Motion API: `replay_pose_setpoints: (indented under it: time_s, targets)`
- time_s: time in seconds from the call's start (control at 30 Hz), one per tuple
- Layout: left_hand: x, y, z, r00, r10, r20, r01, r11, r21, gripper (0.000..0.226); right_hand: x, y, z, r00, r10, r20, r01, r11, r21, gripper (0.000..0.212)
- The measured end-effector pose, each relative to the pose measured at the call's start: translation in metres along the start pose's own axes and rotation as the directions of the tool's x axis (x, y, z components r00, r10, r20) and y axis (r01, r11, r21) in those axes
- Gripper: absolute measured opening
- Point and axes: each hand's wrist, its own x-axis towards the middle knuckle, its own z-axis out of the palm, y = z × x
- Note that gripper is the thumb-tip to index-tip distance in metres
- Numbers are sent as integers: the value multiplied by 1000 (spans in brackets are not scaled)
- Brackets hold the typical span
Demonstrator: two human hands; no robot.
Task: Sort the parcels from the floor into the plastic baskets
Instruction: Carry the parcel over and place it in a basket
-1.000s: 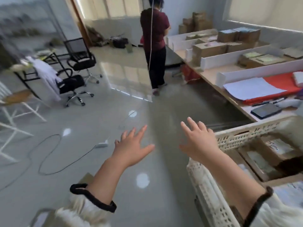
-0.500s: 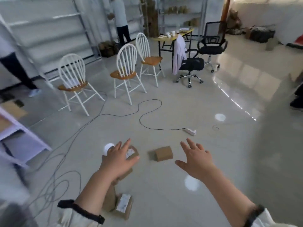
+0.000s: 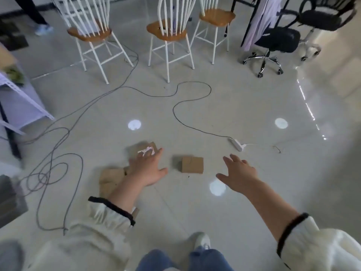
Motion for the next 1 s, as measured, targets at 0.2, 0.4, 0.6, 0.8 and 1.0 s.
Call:
replay_pose_setpoints:
  time_s: [0.2, 0.4, 0.6, 0.8, 1.0]
  targets:
    - [146, 32, 102, 997, 24, 68, -9, 975, -222, 74, 139, 21, 91, 993, 60, 99, -73, 988, 136, 63]
    - [286, 16, 304, 980, -138, 143, 174, 943, -285, 76, 304, 49, 278, 918, 319, 234, -395, 720, 571, 62]
    - [441, -2, 469, 985, -106, 132, 119, 989, -90, 59, 465, 51, 441, 919, 394, -2, -295, 692, 659, 41]
    - [537, 0, 534, 981, -101, 166, 162, 898, -409, 49, 569, 65, 484, 875, 432, 219, -376, 321, 869, 51]
    - [539, 17, 541, 970, -181, 164, 240, 824, -513, 26, 562, 64, 494, 917, 305, 258, -351, 311, 883, 48]
